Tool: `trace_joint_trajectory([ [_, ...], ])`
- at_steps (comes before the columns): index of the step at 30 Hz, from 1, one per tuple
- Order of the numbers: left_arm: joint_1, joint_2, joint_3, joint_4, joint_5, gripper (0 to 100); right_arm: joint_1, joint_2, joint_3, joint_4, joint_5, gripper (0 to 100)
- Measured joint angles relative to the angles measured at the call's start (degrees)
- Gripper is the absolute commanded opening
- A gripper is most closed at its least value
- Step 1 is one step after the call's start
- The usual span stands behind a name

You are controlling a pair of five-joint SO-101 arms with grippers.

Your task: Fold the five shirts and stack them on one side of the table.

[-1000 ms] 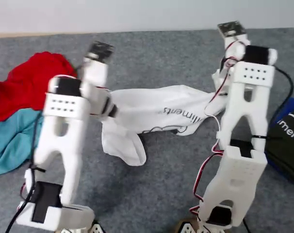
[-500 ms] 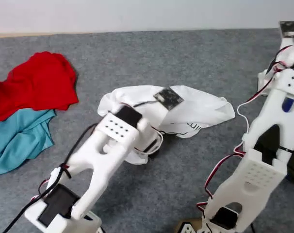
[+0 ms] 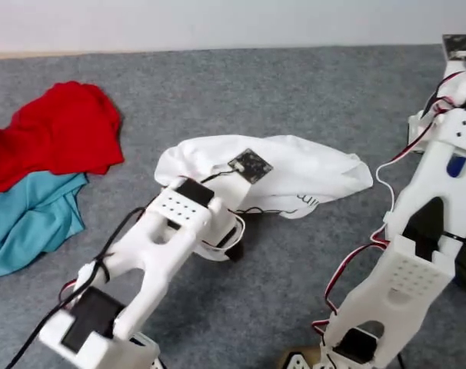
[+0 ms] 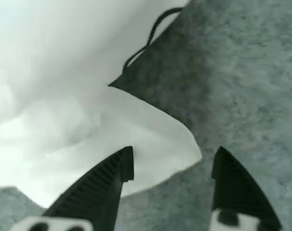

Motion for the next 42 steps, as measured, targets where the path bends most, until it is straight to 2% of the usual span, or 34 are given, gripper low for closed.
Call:
trace_joint_trajectory([
  [5, 0.0, 9.9, -3.8, 0.3, 0.0, 14, 0.0, 0.0, 0.0, 0.1, 0.0, 1.0],
  [8, 0.4, 14.1, -8.8, 2.9, 0.0, 1, 0.0, 0.0, 0.0, 0.1, 0.0, 1.0],
  [14, -0.7, 15.2, -14.6, 6.1, 0.3, 0, 0.0, -0.2, 0.0, 0.1, 0.0, 1.0],
  [17, -1.9, 9.9, -16.4, 8.4, 0.0, 0, 0.0, -0.6, 0.1, 0.1, 0.0, 1.0],
  [22, -9.1, -5.8, -22.2, 12.8, 1.7, 0, 0.1, -3.5, 3.7, 0.1, 0.0, 1.0],
  [28, -22.0, -22.2, -29.1, 13.7, 5.8, 0, 0.1, -4.4, 7.7, 0.1, 0.0, 1.0],
  [34, -31.2, -30.6, -31.0, 13.7, 6.2, 1, -1.5, -4.4, 10.5, 0.1, 0.0, 1.0],
  [42, -40.7, -38.2, -30.7, 16.2, 6.2, 1, -9.3, -4.4, 14.1, 0.1, 0.0, 1.0],
])
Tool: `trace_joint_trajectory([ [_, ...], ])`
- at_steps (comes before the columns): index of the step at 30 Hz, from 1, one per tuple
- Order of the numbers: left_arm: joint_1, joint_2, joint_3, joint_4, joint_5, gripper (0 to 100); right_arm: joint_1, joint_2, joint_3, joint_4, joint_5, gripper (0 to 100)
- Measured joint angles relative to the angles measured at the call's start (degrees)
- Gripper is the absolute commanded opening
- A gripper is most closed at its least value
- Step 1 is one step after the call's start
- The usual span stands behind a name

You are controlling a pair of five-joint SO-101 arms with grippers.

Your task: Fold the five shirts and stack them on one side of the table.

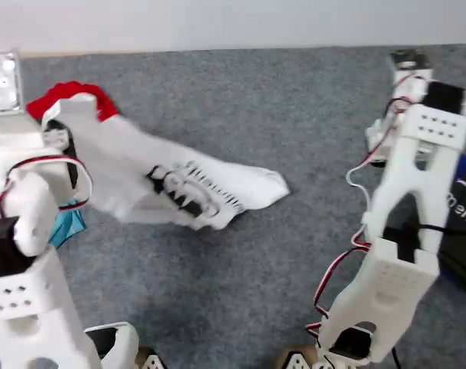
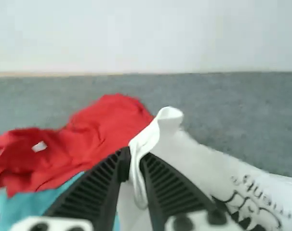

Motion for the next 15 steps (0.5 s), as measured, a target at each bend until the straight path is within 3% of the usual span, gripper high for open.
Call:
trace_joint_trajectory([
  [8, -0.8, -0.4, 5.8, 8.4, 0.0, 1, -10.5, 0.0, 1.0, 0.0, 0.0, 2.0],
  [15, -0.8, -0.4, 16.1, 8.4, 0.0, 1, -20.0, 0.0, 1.0, 0.0, 0.0, 26.3],
])
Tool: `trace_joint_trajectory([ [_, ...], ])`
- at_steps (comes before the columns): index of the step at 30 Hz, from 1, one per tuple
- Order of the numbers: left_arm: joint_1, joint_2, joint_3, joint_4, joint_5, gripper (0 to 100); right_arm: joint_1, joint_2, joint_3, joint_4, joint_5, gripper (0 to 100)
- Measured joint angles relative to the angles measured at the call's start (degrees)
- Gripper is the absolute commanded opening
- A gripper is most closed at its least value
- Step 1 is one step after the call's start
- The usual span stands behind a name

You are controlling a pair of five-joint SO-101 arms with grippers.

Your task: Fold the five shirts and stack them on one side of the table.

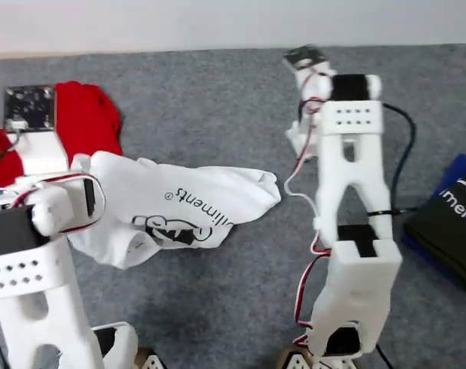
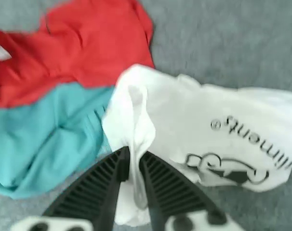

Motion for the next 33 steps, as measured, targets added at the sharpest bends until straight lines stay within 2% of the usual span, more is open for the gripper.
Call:
trace_joint_trajectory([
  [5, 0.0, 0.0, 4.8, 0.0, 0.0, 1, -6.0, 1.1, 0.0, -0.4, 0.2, 24.6],
  [12, 0.0, 0.0, 9.3, -3.5, -0.1, 1, -13.4, 9.8, 0.0, -4.7, 3.9, 23.4],
  [23, 0.0, 0.0, 14.8, -8.4, -1.7, 1, -20.7, 13.0, -0.3, -7.0, 4.1, 23.4],
  [33, 0.0, 0.0, 16.2, -10.5, -1.7, 1, -23.4, 17.8, -10.8, -3.0, 4.3, 23.4],
])
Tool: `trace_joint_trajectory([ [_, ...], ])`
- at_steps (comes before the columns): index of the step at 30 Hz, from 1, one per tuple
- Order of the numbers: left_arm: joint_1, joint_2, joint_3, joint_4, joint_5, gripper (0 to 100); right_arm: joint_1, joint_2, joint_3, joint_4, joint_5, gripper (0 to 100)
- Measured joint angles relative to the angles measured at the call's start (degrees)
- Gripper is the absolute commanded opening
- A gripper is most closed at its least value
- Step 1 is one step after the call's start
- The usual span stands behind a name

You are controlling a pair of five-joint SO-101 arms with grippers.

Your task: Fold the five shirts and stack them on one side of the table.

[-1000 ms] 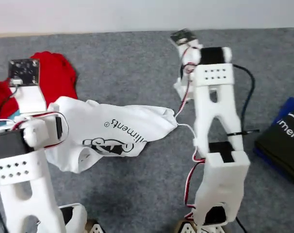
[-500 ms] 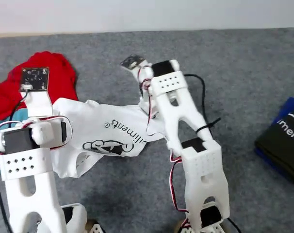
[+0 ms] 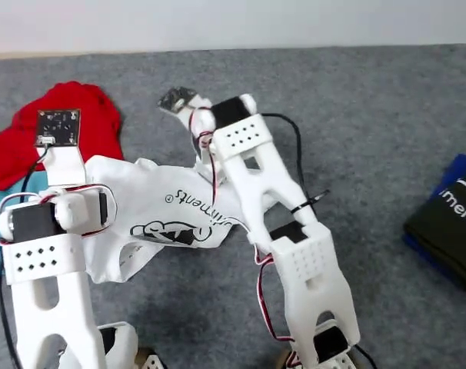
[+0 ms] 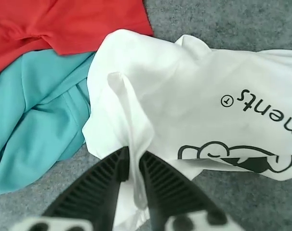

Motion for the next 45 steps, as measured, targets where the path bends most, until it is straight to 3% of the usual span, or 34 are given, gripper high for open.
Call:
trace_joint_trajectory([
  [4, 0.0, 0.0, 0.0, -0.5, 0.0, 1, -0.1, 5.8, 0.0, -1.7, 0.0, 22.1],
  [9, 0.0, 0.0, 0.0, -0.6, 0.0, 1, 0.0, 9.8, -0.5, -3.8, 0.1, 0.0],
  [18, 0.0, 0.0, -0.6, -1.5, 0.0, 1, 4.6, 9.9, -19.8, 1.8, 4.0, 1.1],
  [24, 0.0, 0.0, -11.0, -1.8, 0.0, 1, 10.0, 9.9, -40.1, 3.0, 4.8, 1.0],
  [31, 0.0, 0.0, -28.5, -10.1, 0.0, 1, 17.4, 2.7, -41.9, 3.0, 5.9, 1.0],
  [37, 0.0, -0.1, -38.4, -11.1, 0.0, 1, 25.1, -5.0, -42.0, 3.0, 5.9, 1.0],
  [45, 2.1, -0.2, -40.2, 0.3, 0.0, 1, 32.7, -9.2, -42.4, 3.1, 6.9, 1.0],
])
